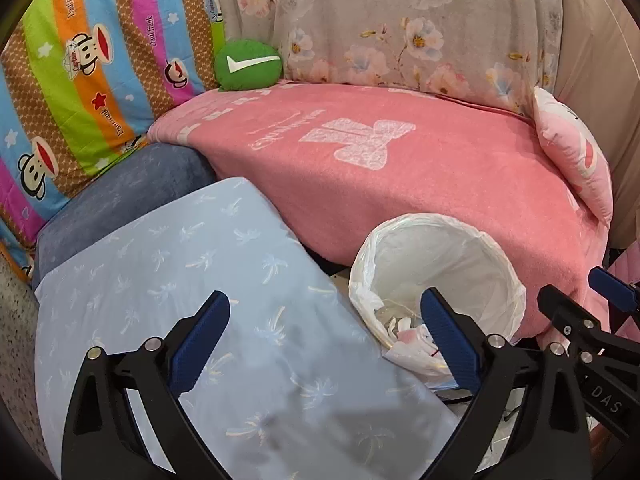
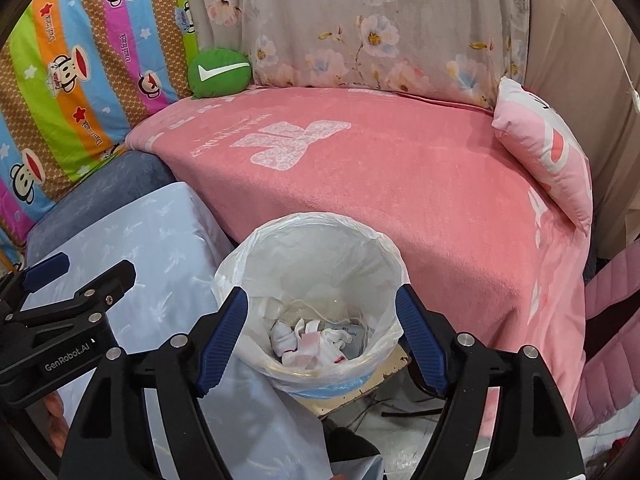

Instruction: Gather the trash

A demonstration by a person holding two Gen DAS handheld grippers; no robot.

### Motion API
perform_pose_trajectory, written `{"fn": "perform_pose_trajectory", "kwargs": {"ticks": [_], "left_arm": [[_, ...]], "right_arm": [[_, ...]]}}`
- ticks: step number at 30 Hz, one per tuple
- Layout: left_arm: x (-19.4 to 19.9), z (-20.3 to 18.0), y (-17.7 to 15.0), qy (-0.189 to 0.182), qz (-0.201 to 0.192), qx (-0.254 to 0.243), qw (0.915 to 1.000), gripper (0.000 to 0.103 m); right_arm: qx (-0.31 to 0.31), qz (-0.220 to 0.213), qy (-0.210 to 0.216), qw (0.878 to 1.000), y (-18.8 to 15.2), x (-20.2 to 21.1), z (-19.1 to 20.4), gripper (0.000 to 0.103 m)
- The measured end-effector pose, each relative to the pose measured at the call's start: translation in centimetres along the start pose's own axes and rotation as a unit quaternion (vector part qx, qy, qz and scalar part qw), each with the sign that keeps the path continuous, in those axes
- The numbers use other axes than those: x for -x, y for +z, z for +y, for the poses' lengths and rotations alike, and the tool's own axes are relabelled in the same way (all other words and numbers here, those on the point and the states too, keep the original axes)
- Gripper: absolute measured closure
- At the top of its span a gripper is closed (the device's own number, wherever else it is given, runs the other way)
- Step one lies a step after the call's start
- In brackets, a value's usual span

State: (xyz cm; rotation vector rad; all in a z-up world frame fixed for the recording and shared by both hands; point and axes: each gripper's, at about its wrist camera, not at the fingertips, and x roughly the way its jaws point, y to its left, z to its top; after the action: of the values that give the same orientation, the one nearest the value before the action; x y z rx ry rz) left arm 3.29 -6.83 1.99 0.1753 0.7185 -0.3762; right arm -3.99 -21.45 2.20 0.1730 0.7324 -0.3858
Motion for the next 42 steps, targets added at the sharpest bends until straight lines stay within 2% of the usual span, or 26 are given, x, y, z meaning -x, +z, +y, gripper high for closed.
{"fn": "perform_pose_trajectory", "kwargs": {"ticks": [6,8,21,22,42], "left_arm": [[-0.4,0.2,-1.1,0.012,0.011,0.005,0.9999,0.01],[-0.5,0.1,-1.4,0.014,0.013,0.006,0.9998,0.01],[-0.9,-0.4,-2.3,0.021,0.025,0.006,0.9995,0.009],[-0.9,-0.4,-2.4,0.021,0.026,0.006,0.9994,0.009],[-1.5,-1.3,-3.1,0.022,0.04,-0.004,0.9989,0.007]], "right_arm": [[-0.002,0.009,-0.003,1.0,-1.1,-0.6,-0.2,0.024],[-0.002,0.011,0.0,1.0,-1.5,-0.8,-0.2,0.018],[-0.009,0.018,-0.007,1.0,-2.8,-1.1,-0.4,0.015],[-0.01,0.021,-0.006,1.0,-2.8,-1.2,-0.5,0.005],[-0.004,0.022,-0.016,1.0,-3.7,-1.5,-0.9,0.006]]}}
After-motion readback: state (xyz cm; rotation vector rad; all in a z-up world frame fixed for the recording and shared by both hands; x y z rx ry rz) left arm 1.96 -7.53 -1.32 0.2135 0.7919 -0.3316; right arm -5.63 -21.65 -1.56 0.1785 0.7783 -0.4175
